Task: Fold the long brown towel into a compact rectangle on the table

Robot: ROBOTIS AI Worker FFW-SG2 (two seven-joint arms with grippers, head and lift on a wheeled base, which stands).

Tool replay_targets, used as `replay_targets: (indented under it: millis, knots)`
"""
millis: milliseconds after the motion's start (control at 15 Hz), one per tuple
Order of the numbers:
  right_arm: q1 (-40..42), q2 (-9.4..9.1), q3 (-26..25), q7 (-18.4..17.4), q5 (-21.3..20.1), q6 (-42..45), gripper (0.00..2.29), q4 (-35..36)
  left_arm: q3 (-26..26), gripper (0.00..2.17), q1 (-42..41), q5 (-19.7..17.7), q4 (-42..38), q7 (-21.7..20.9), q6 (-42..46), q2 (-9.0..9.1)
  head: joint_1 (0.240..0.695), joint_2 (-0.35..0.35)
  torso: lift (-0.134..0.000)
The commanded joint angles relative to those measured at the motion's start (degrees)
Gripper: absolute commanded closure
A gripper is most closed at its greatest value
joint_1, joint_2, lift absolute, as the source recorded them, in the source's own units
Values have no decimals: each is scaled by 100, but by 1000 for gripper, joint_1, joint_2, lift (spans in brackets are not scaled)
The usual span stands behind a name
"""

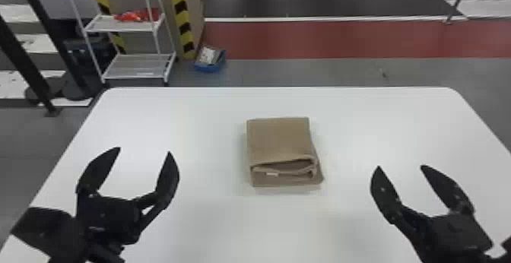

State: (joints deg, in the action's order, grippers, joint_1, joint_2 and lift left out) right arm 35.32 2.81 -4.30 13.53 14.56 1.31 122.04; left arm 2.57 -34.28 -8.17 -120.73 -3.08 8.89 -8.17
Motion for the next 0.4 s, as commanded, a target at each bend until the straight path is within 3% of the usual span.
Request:
replay_targets:
  millis: [0, 333]
  knots:
    - [-34, 0, -18, 9, -6, -57, 97, -5, 7, 29, 0, 0, 5, 1, 28, 0, 695, 36, -125]
    - [-51, 0, -45, 9, -50, -93, 97, 30, -55, 29, 71, 0, 41, 27, -42, -9, 695, 37, -125]
